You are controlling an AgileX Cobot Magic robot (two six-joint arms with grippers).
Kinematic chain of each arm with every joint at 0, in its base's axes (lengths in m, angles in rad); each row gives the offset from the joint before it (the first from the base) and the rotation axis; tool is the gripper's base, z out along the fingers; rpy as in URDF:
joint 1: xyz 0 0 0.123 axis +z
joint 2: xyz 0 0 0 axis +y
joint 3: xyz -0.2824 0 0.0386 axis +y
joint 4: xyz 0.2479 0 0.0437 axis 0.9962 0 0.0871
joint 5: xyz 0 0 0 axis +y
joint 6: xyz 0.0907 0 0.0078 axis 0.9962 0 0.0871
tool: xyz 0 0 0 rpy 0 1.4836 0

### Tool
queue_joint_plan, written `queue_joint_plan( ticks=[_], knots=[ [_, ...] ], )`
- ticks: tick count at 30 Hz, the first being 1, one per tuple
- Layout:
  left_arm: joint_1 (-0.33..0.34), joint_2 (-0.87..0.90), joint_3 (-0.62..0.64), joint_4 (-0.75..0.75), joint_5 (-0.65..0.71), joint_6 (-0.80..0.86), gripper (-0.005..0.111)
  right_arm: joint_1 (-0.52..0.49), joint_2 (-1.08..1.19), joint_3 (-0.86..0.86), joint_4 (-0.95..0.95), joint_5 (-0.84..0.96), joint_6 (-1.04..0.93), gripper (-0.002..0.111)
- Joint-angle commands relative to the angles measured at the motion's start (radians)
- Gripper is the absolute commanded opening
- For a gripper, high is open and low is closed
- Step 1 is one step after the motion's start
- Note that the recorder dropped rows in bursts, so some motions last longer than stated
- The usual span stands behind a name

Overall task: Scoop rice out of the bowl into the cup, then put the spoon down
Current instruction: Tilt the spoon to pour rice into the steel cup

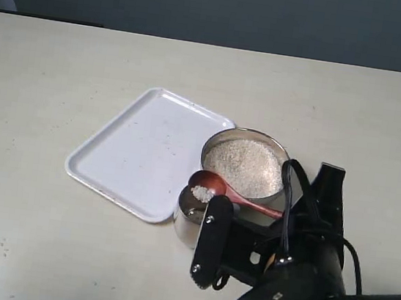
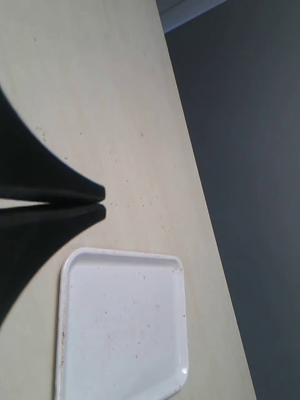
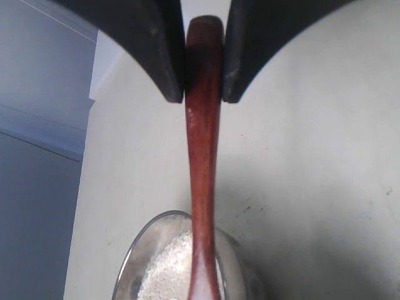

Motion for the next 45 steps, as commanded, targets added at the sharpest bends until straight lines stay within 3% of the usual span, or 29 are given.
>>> queue_joint_plan(
  ticks=[1,45],
  knots=[
    [-0.005,-0.004,-0.002,-0.007,-0.015,-0.005,0.001,0.001,-0.002,0.003,0.007,0.008,0.024,-0.001],
    [-0.005,-0.004,-0.002,-0.007,-0.015,-0.005,0.001,0.032,-0.002,0.047,-0.063,0.008,0.010,-0.001]
  ],
)
